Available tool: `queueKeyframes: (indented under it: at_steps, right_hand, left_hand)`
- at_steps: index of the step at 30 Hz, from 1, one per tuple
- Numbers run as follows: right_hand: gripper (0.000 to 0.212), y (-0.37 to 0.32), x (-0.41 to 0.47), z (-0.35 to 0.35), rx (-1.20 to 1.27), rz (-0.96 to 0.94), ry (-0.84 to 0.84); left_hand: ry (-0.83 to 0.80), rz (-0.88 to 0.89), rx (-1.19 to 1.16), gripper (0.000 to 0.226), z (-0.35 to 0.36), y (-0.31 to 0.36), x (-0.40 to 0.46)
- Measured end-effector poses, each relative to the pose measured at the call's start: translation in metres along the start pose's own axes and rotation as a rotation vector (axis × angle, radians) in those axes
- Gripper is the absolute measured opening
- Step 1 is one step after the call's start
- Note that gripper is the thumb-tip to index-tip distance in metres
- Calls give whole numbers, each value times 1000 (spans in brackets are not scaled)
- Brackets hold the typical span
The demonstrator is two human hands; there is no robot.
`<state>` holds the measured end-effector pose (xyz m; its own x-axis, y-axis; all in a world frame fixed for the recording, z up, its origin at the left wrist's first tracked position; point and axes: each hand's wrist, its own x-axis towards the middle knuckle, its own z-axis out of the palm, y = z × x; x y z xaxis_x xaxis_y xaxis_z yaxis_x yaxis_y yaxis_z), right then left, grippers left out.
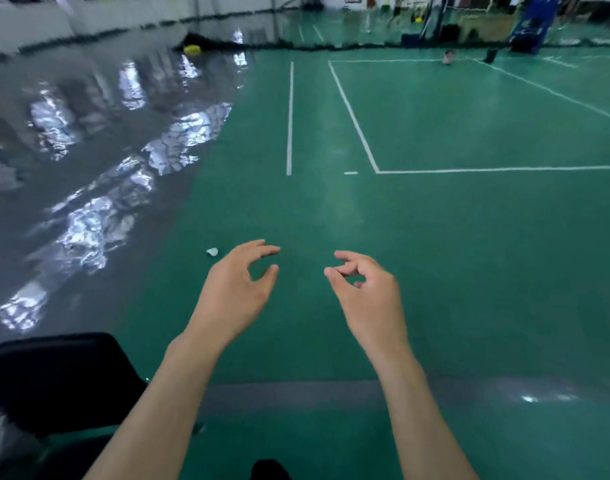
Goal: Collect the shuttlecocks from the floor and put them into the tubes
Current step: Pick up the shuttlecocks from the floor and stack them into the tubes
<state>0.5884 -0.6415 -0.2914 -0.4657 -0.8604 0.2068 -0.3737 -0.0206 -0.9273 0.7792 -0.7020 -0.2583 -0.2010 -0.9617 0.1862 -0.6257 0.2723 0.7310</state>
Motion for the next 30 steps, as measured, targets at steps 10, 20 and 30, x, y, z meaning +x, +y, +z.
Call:
queueKeyframes:
  at_steps: [10,20,30]
  right_hand:
    - [20,-3,166,146,51,-92,-180]
    - [40,13,351,254,53,77,-88]
    - [40,53,573,389,143,15,-566]
  left_hand:
    - [185,-148,-16,23,-28,-90,168]
    - [191,-227,4,19,-37,-157,366]
    - [315,-334,120,19,-12,-216,580]
